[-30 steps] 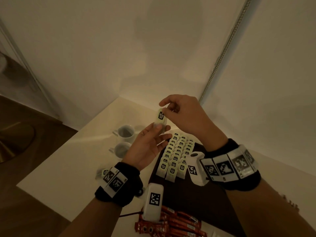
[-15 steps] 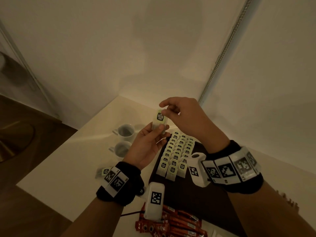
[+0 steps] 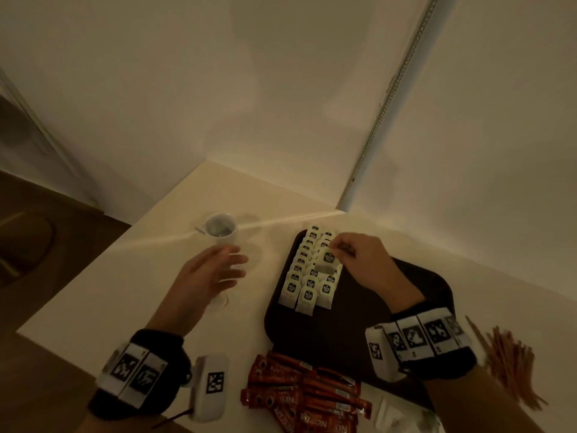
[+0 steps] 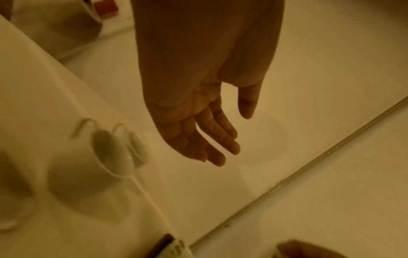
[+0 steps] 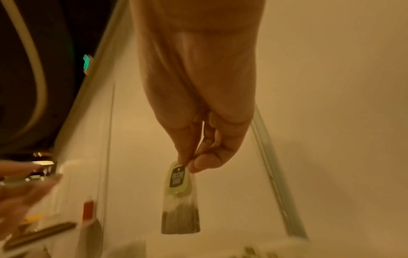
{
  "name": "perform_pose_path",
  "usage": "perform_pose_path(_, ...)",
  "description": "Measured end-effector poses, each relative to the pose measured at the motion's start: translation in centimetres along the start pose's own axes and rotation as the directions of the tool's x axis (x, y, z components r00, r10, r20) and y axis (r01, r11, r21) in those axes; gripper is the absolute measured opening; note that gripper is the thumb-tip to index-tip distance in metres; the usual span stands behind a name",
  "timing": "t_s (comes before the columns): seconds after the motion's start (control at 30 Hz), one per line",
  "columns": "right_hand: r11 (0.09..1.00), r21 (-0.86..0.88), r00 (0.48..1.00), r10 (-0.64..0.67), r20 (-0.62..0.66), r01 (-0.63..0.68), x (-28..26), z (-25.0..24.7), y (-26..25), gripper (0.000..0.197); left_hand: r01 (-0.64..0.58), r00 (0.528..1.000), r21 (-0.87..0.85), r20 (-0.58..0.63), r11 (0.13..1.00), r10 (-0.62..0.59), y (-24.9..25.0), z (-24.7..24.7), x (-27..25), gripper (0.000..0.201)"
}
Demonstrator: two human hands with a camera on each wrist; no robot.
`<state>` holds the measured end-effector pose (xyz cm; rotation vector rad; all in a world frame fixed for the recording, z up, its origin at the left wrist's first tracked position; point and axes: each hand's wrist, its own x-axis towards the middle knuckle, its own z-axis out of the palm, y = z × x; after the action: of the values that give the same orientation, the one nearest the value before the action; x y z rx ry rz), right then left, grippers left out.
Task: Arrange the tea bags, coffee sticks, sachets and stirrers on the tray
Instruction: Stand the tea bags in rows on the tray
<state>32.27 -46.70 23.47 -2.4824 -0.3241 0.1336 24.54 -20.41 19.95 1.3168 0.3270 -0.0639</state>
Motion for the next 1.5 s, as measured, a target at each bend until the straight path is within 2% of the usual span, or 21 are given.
perform_pose_path(0.1,0.987,-0.077,0.971,0.151,0.184,-0.139,-1.0,3.3,4.1,0.019,0.042,0.997,0.066,-0.062,0.997,-0.038,-2.1,-2.6,-1.4,0.024)
perform_pose_path(0.27,0.963,-0.087,0.887,0.27,0.375,-0.257,-2.2,7.3,8.3,0.016,0.154,0.982,0.103,-0.131,0.983,-0.14,-4.8,-5.4,-3.6,0.023)
perform_pose_path(0.37,0.954,-0.058,0.898,0.298,0.323,-0.295,-2.1,8.5,9.6,0.009,0.208,0.967,0.108,-0.173,0.972,-0.187,-5.8,-6.6,-4.4,0.023)
perform_pose_path(0.57,0.928,-0.002,0.916,0.368,0.157,-0.372,-1.0,9.7,10.5,0.012,0.235,0.957,0.133,-0.206,0.963,-0.205,-5.9,-7.4,-4.9,0.024)
perform_pose_path(0.93,0.932,0.035,0.929,0.356,0.096,-0.361,-0.3,10.8,10.4,0.009,0.223,0.96,0.118,-0.196,0.968,-0.198,-5.2,-6.6,-4.6,0.022)
perform_pose_path(1.03,0.954,0.031,0.954,0.296,0.041,-0.297,-0.7,10.4,9.5,0.01,0.209,0.962,0.225,-0.222,0.952,-0.158,-5.0,-7.1,-3.8,0.016)
perform_pose_path(1.13,0.989,0.071,0.991,0.128,0.049,-0.131,-1.3,10.5,7.2,0.01,0.183,0.96,0.527,-0.279,0.83,-0.035,-5.9,-9.0,-1.5,0.012)
perform_pose_path(1.2,0.994,0.105,0.991,0.023,0.135,-0.038,-1.5,11.2,5.1,0.009,0.183,0.96,0.688,-0.279,0.702,0.023,-6.8,-10.3,0.5,0.022)
perform_pose_path(1.27,0.992,0.122,0.967,-0.062,0.248,0.032,-1.4,12.5,3.0,0.013,0.213,0.964,0.777,-0.265,0.593,0.001,-7.5,-11.1,2.1,0.037)
perform_pose_path(1.37,0.978,0.096,0.881,-0.208,0.425,0.184,-0.7,15.0,-0.4,0.026,0.26,0.966,0.877,-0.236,0.404,-0.108,-8.0,-11.4,4.2,0.05)
perform_pose_path(1.5,0.904,0.034,0.698,-0.353,0.623,0.427,1.0,19.1,-4.6,0.044,0.191,0.955,0.965,-0.141,0.179,-0.26,-8.0,-11.0,5.7,0.056)
